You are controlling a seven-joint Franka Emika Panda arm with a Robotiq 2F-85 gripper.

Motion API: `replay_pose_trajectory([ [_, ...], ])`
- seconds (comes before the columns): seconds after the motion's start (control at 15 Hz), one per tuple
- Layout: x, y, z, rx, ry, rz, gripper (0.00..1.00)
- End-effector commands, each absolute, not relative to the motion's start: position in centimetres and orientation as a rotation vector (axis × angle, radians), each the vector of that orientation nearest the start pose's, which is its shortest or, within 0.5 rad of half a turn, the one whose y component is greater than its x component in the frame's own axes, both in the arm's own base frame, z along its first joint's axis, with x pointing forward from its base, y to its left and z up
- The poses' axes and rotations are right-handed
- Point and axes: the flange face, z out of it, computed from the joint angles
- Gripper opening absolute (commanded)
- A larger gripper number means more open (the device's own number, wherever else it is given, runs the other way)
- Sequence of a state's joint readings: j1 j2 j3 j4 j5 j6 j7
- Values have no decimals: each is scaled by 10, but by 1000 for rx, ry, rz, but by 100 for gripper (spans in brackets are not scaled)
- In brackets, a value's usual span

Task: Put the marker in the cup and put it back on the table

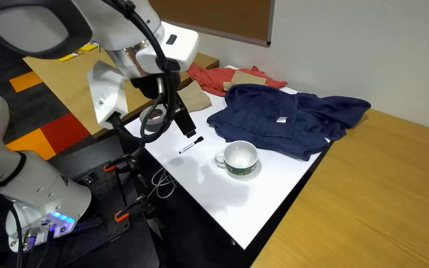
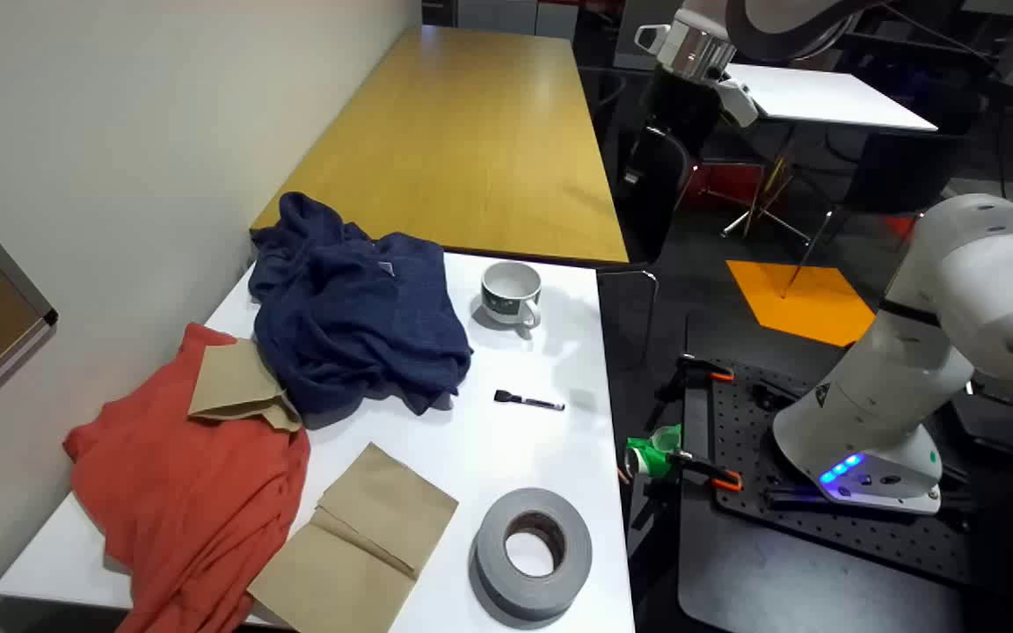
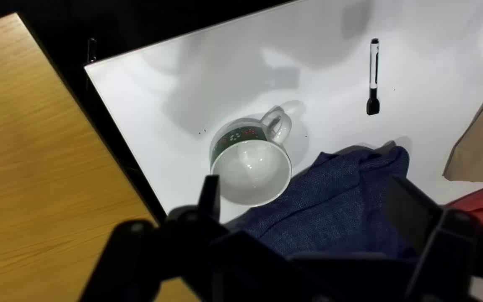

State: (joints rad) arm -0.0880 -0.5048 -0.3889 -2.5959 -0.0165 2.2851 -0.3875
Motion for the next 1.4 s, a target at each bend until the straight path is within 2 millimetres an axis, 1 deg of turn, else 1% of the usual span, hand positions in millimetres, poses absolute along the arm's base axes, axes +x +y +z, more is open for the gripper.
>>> replay_pose_trajectory([
  [0.0, 359, -186, 428, -3031, 76, -329, 100],
  [0.33, 359, -186, 428, -3031, 76, -329, 100],
  [0.6, 373, -173, 418, -3057, 50, -328, 100],
  [0.87, 398, -150, 393, -3113, -10, -291, 100],
  [1.07, 417, -133, 369, -3157, -44, -267, 100],
  [1.2, 426, -120, 352, -3175, -73, -236, 100],
  [1.33, 430, -106, 335, -3192, -110, -190, 100],
])
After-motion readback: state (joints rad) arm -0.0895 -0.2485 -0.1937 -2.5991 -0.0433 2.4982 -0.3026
